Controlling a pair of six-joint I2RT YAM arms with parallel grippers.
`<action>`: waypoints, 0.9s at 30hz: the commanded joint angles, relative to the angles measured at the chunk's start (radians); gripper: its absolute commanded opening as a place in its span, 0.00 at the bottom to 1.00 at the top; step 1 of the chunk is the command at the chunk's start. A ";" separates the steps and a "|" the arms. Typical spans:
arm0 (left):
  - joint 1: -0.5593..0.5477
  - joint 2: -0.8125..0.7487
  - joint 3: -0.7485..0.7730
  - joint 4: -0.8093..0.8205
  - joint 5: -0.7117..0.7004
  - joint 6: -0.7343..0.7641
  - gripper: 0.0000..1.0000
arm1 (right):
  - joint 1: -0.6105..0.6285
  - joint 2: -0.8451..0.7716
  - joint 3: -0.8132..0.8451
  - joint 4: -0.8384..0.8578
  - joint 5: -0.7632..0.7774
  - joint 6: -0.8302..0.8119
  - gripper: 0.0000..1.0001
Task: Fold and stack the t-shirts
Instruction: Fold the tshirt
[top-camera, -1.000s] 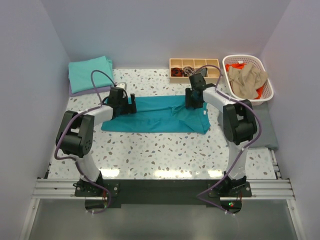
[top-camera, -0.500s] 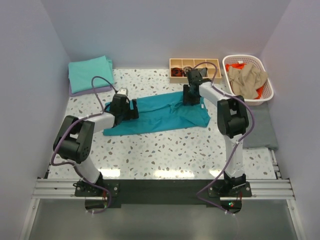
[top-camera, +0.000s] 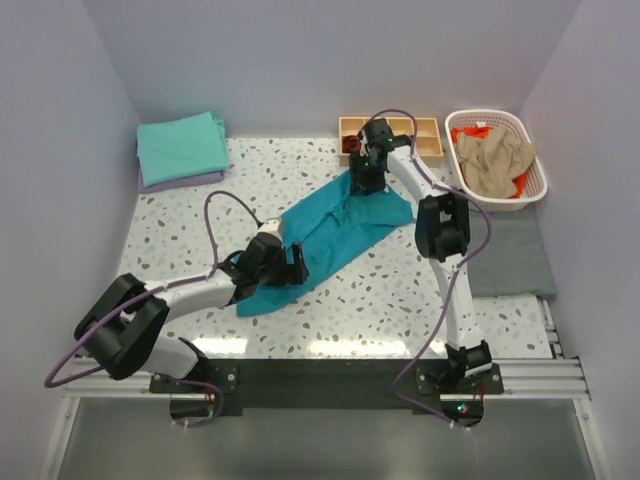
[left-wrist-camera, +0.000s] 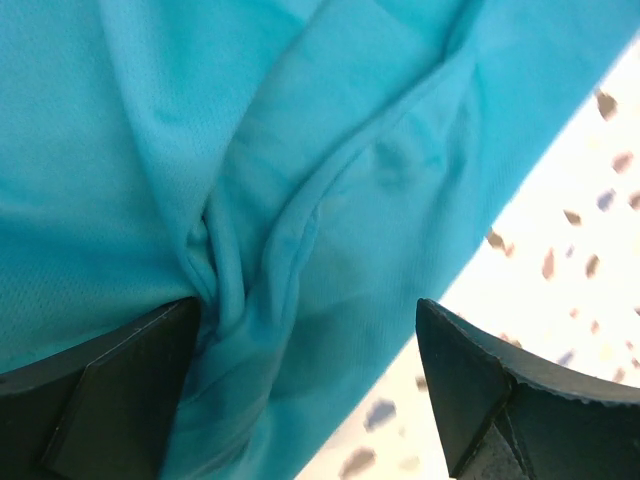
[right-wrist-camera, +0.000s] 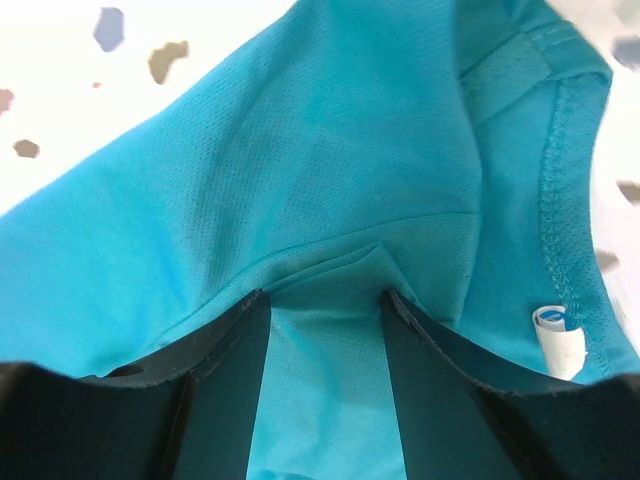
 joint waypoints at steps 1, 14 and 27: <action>-0.082 -0.058 -0.156 -0.186 0.122 -0.170 0.95 | 0.018 0.135 0.154 -0.165 -0.140 -0.049 0.54; -0.422 -0.262 -0.015 -0.405 -0.036 -0.202 0.97 | 0.059 -0.142 -0.164 0.125 -0.168 -0.083 0.56; -0.211 -0.134 0.315 -0.357 -0.258 0.190 1.00 | 0.041 -0.500 -0.508 0.180 0.210 -0.082 0.57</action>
